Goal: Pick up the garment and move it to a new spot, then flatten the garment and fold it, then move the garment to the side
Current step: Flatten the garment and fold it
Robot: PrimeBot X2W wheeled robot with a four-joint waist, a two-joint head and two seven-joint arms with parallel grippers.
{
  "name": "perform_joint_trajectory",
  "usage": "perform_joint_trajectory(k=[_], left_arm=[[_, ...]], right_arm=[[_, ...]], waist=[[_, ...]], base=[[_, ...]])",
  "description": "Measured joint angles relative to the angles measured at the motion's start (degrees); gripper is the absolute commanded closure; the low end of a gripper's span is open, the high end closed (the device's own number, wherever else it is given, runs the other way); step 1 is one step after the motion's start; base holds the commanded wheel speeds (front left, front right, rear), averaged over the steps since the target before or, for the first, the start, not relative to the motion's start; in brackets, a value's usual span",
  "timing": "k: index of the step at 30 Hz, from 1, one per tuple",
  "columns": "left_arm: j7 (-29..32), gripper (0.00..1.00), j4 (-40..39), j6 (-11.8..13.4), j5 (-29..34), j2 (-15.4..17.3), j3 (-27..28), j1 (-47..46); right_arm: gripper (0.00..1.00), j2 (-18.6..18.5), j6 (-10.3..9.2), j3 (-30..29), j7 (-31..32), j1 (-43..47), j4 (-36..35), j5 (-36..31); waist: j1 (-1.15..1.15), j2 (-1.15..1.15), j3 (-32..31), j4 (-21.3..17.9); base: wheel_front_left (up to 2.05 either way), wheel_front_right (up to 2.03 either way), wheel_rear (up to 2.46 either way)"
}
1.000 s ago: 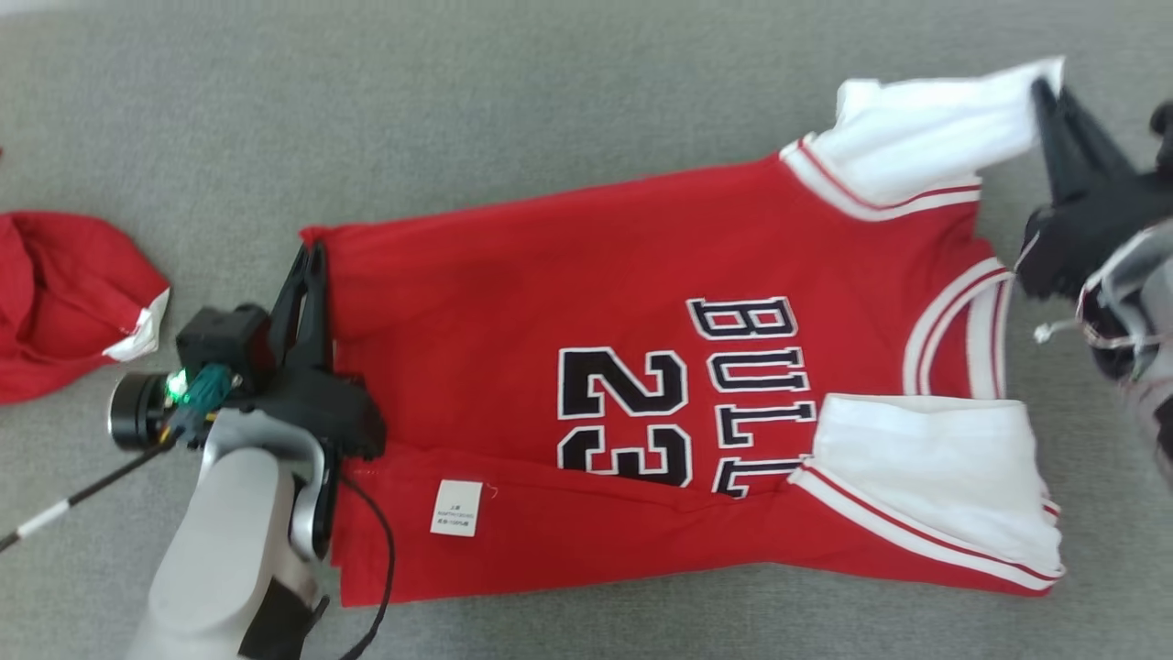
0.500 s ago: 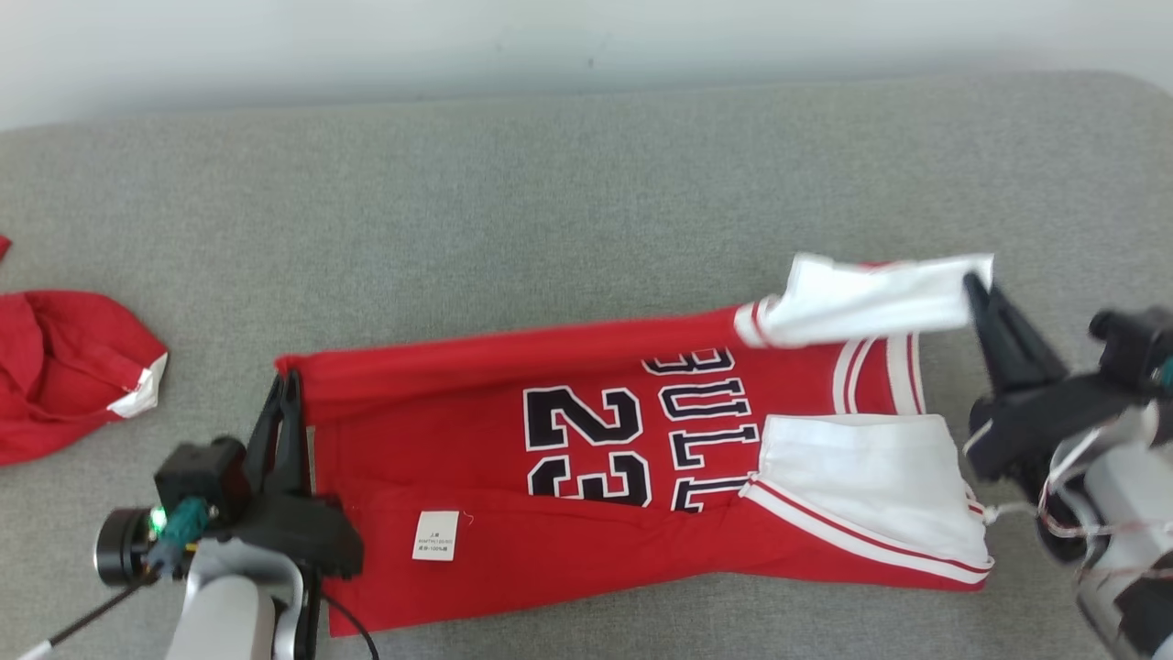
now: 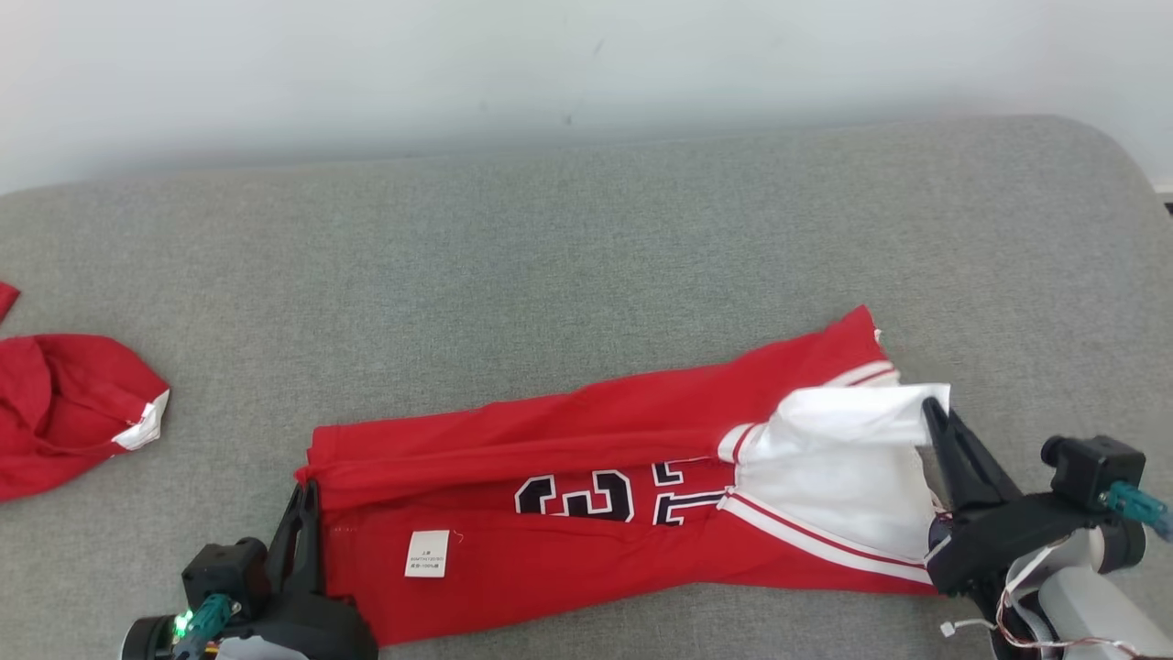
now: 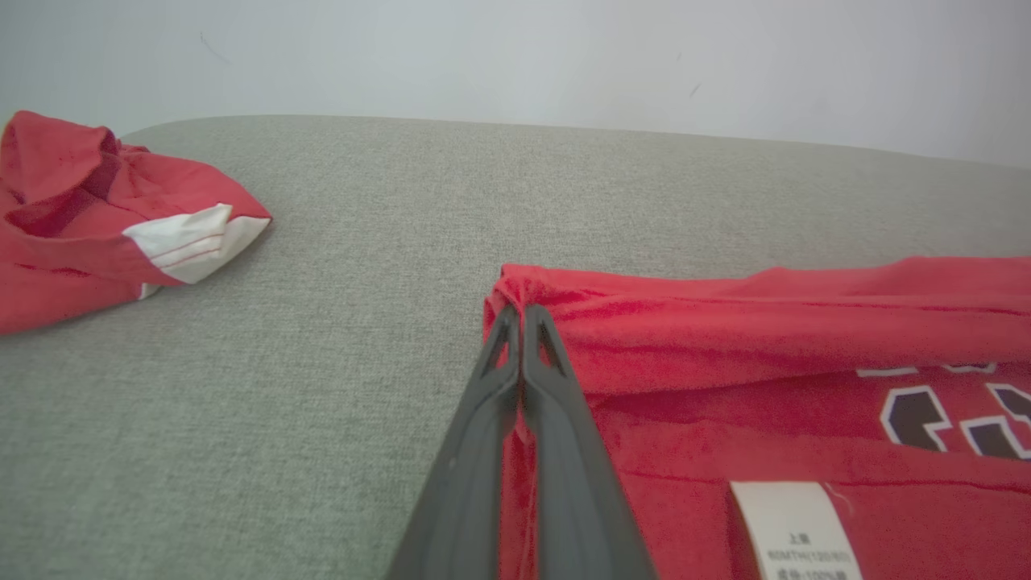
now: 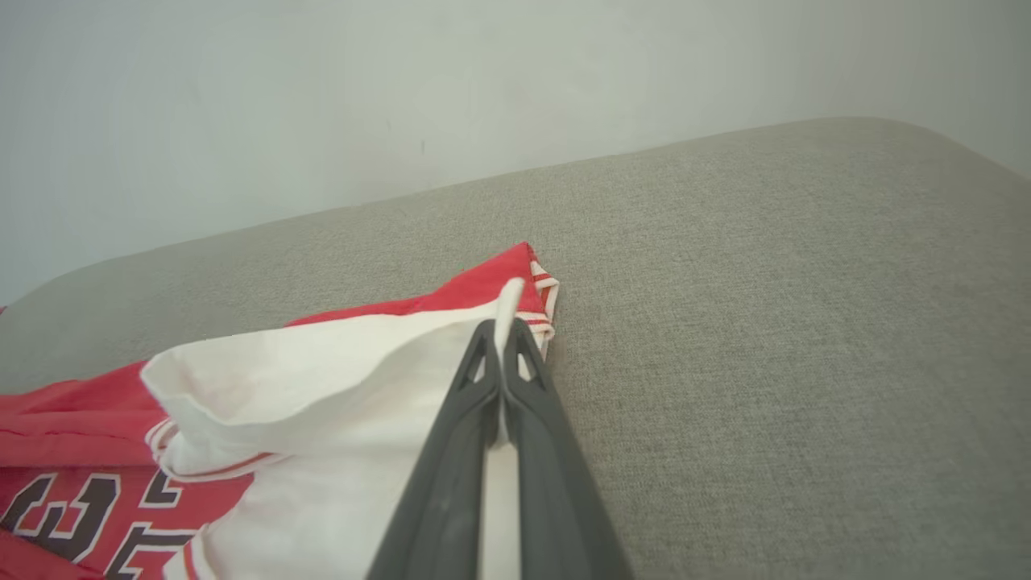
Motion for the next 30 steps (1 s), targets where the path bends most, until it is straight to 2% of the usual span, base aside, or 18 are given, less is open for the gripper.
perform_joint_trajectory(k=[8,9,10,11,21,30], left_arm=[[0.0,1.00,0.2,-0.5,0.7,-0.7,1.3,0.7],[0.0,0.87,0.4,-0.6,0.8,-0.8,1.3,0.8],[0.0,0.28,0.4,-0.6,0.8,-0.9,1.5,1.0],[0.0,0.00,0.0,-0.6,0.9,-1.0,1.7,1.2],[0.0,0.00,-7.8,1.6,3.3,-1.3,4.2,7.5],[0.0,0.00,-10.7,3.0,4.1,-1.5,3.1,11.0]], right_arm=[[1.00,1.4,0.00,-1.6,0.0,1.8,0.3,-1.3],[1.00,1.7,0.00,-1.9,0.0,1.8,0.4,-1.3],[0.58,2.1,0.00,-2.3,0.0,1.9,0.5,-1.2],[0.02,2.5,0.00,-2.7,0.2,2.1,0.7,-0.8],[0.00,3.6,0.00,-6.2,0.1,3.8,-0.5,-2.0],[0.00,4.6,0.00,-7.0,0.3,5.0,1.9,-5.6]], waist=[[0.01,0.00,-0.3,-0.3],[0.01,0.00,-0.2,-0.3],[0.01,0.00,-0.2,-0.3],[0.01,0.00,-0.2,-0.3],[0.01,0.00,-1.6,-0.1],[0.01,0.00,-3.8,1.0]], base=[[0.00,0.00,0.00],[0.00,0.00,0.00],[0.00,0.00,0.00],[0.00,0.00,0.00],[0.00,0.00,0.00],[0.00,0.00,0.00]])
